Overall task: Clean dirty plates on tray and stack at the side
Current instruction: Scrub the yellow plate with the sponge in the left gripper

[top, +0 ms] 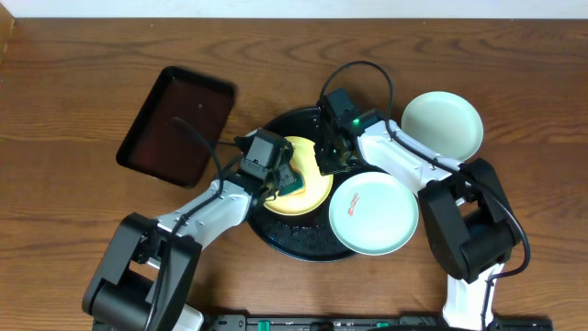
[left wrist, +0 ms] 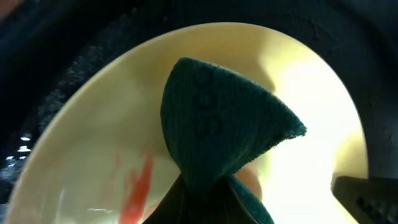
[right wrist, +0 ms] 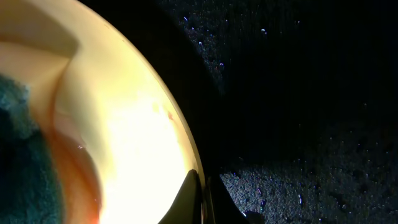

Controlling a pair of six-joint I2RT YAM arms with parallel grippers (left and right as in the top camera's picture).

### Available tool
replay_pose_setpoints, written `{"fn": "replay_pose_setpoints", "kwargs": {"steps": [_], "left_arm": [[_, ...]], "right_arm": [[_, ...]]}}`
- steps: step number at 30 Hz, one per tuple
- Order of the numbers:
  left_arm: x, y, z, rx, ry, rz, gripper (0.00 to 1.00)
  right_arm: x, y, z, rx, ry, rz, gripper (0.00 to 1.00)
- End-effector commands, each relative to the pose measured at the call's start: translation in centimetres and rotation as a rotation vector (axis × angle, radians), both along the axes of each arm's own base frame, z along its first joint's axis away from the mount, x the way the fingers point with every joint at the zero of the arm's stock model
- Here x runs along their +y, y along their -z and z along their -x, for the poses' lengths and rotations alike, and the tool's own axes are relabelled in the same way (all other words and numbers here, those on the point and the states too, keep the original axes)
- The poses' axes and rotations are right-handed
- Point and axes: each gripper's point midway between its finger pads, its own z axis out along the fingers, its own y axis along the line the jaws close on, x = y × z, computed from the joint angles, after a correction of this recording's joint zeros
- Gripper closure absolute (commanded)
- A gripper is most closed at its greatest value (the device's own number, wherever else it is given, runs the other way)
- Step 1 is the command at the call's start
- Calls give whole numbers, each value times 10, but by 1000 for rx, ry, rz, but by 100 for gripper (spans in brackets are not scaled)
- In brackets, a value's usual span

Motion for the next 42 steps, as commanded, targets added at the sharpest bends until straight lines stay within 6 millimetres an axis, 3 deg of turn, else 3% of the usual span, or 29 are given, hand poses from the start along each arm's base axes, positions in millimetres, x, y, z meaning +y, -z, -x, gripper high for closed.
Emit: {"fn": "replay_pose_setpoints", "kwargs": {"steps": [1, 9, 19, 22, 27, 30, 35, 42], "left_arm": [[52, 16, 5, 4, -75, -254, 92], [84, -23, -3, -59, -65, -476, 92], [78, -56, -19, -178, -50, -453, 92], [60, -65, -22, -210, -16, -353, 93], [0, -72, -23, -208, 98, -22, 93], [-25, -79, -19, -198, 161, 116, 92], [-28, -69, -13, -162, 173, 130, 93], [-29, -34, -14, -89, 157, 113, 93]], "right_arm": [[-4, 7, 0, 1, -9, 33, 99], [-5, 7, 0, 2, -7, 34, 99], [-7, 7, -1, 1, -2, 37, 99], [-9, 7, -2, 1, 2, 37, 99], [-9, 7, -2, 1, 3, 37, 99], [-7, 7, -1, -1, -2, 35, 99], [-6, 7, -1, -2, -3, 34, 99], [-3, 7, 0, -3, -10, 34, 99]]}}
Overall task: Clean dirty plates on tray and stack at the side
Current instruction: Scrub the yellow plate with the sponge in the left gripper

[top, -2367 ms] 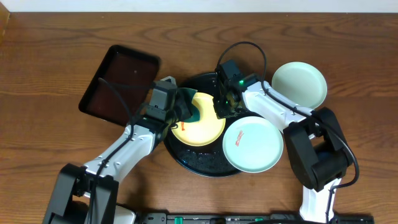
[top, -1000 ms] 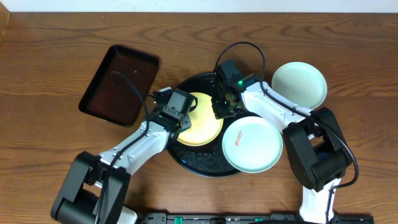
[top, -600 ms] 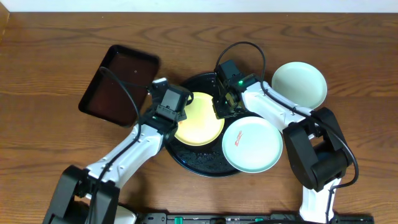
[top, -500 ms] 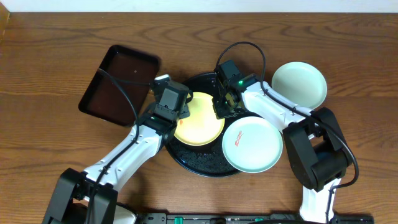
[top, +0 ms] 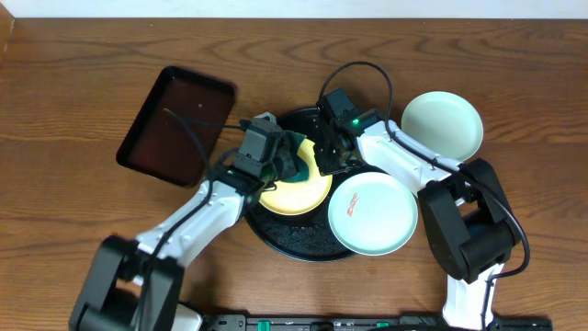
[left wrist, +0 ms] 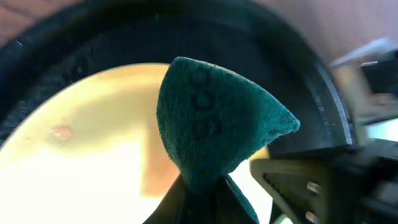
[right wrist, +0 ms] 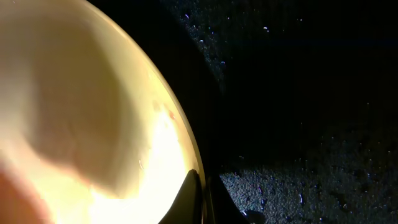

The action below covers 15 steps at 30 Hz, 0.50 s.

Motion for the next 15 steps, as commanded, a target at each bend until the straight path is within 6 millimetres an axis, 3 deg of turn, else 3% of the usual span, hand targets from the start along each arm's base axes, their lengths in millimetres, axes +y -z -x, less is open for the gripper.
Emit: {"fn": "replay_pose_setpoints", "kwargs": {"steps": [1, 7, 15], "left_arm": [[-3, 23, 0, 53, -3, 6, 93], [28, 55, -8, 53, -83, -180, 93], [61, 54, -15, -28, -53, -426, 93]], "right_arm": [[-4, 7, 0, -6, -9, 34, 99], [-5, 7, 1, 2, -8, 39, 99], [-8, 8, 2, 11, -4, 44, 99]]}}
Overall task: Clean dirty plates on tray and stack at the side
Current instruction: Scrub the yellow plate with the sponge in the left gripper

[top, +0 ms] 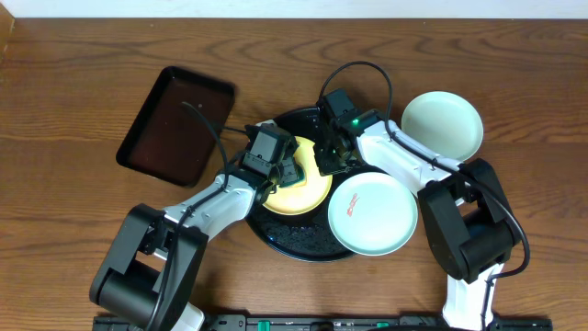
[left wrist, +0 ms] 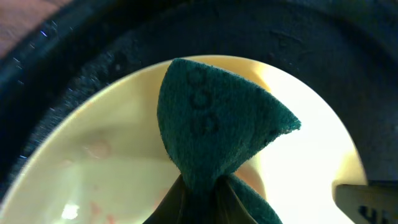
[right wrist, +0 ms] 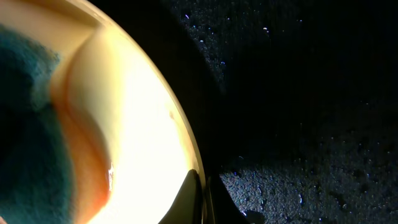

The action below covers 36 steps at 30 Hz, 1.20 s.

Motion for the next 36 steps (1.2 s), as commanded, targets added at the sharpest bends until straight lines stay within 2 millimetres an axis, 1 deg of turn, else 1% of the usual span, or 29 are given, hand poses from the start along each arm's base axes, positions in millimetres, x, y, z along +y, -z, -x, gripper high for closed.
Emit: {"fn": "replay_pose_setpoints", "kwargs": {"steps": [1, 5, 9, 13, 17, 19, 21, 23, 25, 27, 29, 30, 32, 36], "left_arm": [[48, 5, -10, -54, -46, -264, 93], [75, -4, -7, -67, -114, -396, 92], [94, -22, -10, -116, -123, -524, 93], [103, -44, -14, -173, -150, -573, 92], [100, -63, -17, -224, -166, -539, 92], [93, -70, -17, -238, -147, -490, 92], [76, -73, -17, -242, -109, -387, 92], [54, -74, -16, -227, -83, -239, 93], [25, -73, -12, -195, -32, -64, 92], [-1, -75, -7, -160, 19, 80, 92], [-17, -78, -3, -135, 55, 175, 92], [-21, -78, -2, -130, 67, 193, 93], [-21, -73, -2, -119, 70, 189, 92], [-20, -56, -1, -80, 66, 172, 93]], "right_arm": [[-8, 8, 2, 11, -4, 43, 99], [-9, 8, 2, 7, -3, 52, 99], [-11, 8, 0, 0, 0, 62, 99], [-15, 8, -1, 2, 8, 66, 99], [-15, 8, -1, 2, 9, 66, 99], [-15, 8, -1, 2, 9, 66, 99], [-15, 8, -1, 2, 9, 66, 99], [-15, 8, -1, 1, 9, 66, 99], [-15, 8, -1, 0, 9, 65, 99], [-15, 8, -2, 0, 9, 65, 99], [-15, 8, -2, 0, 9, 65, 99], [-14, 8, -2, -1, 9, 65, 99], [-14, 8, -2, -3, 9, 63, 99], [-14, 8, -3, -5, 13, 61, 99]]}}
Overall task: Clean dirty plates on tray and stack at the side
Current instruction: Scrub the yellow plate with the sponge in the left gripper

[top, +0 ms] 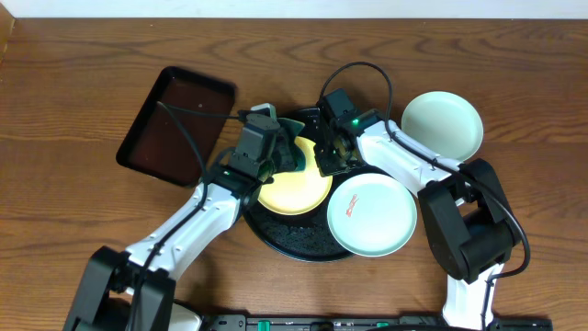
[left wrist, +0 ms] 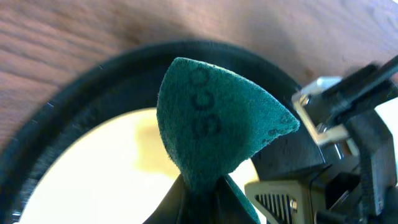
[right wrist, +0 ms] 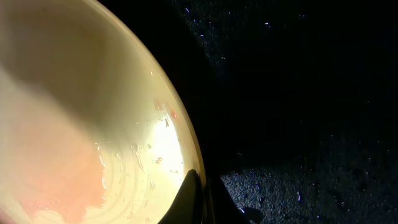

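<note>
A yellow plate lies on the round black tray; a faint pink smear and wet streaks show on the yellow plate in the right wrist view. My right gripper is shut on its right rim, one finger on each side. My left gripper is shut on a folded green sponge, held above the plate's far edge near the right gripper. A pale green plate with red marks overlaps the tray's right side. A clean pale green plate sits on the table at the right.
A dark rectangular tray lies at the upper left on the wooden table. Cables run over both arms near the round tray. The right gripper body is close beside the sponge in the left wrist view.
My left gripper has moved with the sponge from the plate's middle to its far edge, off the surface. The right gripper keeps its hold on the rim.
The sponge was on the yellow plate beside a red smear while my right gripper held the rim. It then was at the far edge, then back on the middle, now at the far edge again. The smear is fainter, with wet streaks left.
</note>
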Controlling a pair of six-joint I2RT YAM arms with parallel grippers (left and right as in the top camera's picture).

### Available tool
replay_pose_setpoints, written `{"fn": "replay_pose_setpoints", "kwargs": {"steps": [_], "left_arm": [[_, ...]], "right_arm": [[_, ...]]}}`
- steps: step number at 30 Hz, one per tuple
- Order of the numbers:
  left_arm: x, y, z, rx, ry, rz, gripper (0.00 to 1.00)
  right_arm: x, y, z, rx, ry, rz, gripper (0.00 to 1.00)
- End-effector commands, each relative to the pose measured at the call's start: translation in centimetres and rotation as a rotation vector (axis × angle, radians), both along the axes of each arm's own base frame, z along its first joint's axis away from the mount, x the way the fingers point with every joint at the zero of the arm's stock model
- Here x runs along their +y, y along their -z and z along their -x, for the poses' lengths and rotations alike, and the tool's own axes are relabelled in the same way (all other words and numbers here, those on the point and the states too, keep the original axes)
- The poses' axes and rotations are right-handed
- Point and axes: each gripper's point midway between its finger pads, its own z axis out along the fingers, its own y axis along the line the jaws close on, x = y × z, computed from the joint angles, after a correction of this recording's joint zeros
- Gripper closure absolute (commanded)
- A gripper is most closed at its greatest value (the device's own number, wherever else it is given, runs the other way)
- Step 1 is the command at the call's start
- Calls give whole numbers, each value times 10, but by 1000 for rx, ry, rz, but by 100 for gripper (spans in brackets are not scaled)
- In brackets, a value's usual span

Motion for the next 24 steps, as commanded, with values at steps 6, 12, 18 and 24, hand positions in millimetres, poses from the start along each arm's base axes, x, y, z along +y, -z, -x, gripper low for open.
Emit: {"fn": "replay_pose_setpoints", "kwargs": {"steps": [6, 12, 18, 24], "left_arm": [[7, 59, 3, 121, -31, -65, 92], [38, 73, -4, 80, -64, -274, 93], [86, 59, -5, 32, -178, -522, 93], [122, 22, -4, -48, -277, -709, 92]], "right_arm": [[-12, 7, -5, -12, 12, 55, 99], [-13, 7, -4, -10, 12, 56, 99], [-13, 8, -4, -8, 12, 58, 99], [-13, 8, -4, -9, 12, 58, 99]]}}
